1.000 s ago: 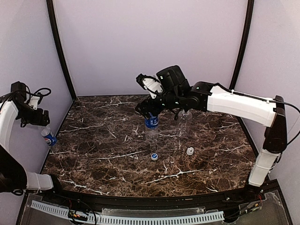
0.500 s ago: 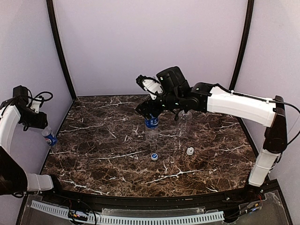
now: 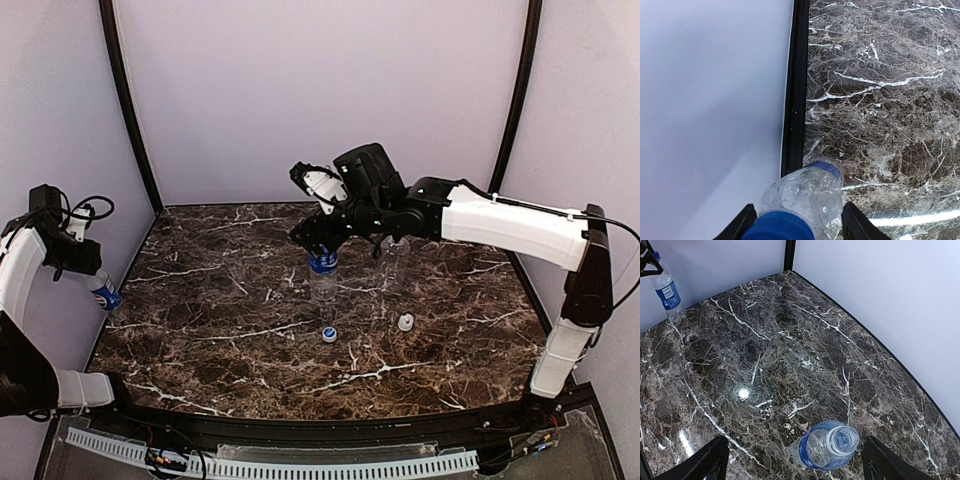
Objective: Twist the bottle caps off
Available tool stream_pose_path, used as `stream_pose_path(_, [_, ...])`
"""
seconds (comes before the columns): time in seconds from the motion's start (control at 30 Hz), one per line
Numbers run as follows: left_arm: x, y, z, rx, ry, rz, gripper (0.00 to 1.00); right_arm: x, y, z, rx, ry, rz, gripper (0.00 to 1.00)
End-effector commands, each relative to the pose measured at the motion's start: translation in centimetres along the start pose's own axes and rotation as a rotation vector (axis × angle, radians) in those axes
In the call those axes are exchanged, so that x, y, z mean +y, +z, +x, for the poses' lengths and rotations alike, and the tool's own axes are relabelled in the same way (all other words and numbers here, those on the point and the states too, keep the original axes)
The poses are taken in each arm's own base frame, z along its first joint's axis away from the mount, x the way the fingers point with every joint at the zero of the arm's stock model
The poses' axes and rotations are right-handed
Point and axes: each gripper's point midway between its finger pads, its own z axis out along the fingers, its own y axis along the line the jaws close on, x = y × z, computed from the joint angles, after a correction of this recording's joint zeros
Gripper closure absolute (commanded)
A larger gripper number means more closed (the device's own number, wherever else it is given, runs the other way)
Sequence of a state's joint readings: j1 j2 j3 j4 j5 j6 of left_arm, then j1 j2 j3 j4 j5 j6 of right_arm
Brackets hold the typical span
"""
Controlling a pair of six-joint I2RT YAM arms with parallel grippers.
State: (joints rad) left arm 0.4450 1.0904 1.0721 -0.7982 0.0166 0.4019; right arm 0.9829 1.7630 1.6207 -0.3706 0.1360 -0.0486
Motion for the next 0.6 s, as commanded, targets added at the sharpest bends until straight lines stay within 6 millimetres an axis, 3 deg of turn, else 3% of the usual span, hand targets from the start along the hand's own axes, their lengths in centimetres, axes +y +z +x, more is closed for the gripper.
stream_pose_path(0.0, [0.3,-0.5,-0.3,-0.033,0.008,-0.016,0.4,-0.1,-1.3,-1.1,-0.033,-0.007,0.009,0.09])
stream_pose_path(0.17, [0.2,-0.6,-0.3,-0.042,0.012,-0.017,0.52,0.0,-1.3,-1.0,-0.029,-0.008,0.009,0.09])
stream_pose_path(0.23, [0.2,-0.7,-0.2,-0.039,0.017,-0.018,0.63,0.0,-1.3,-1.0,-0.027,-0.008,0.008,0.09])
stream_pose_path(0.33, [-0.2,-1.1,-0.1,-0.046,0.037,-0.001,0.88,0.1,-1.5,-1.0,-0.027,-0.016,0.007,0.09])
stream_pose_path(0.37, [-0.3,-1.4,-0.2,-0.055,0.045,-0.001,0.91,0.1,-1.6,-1.1,-0.03,-0.022,0.005,0.09])
stream_pose_path(0.43, [-1.0,-2.3,-0.6,-0.079,0.073,0.04,0.95,0.6,-1.9,-1.3,-0.037,-0.051,-0.007,0.09])
stream_pose_path(0.57, [-5.6,-6.0,-1.5,-0.158,0.172,0.3,0.99,2.7,-3.2,-2.3,-0.101,-0.148,-0.063,0.1])
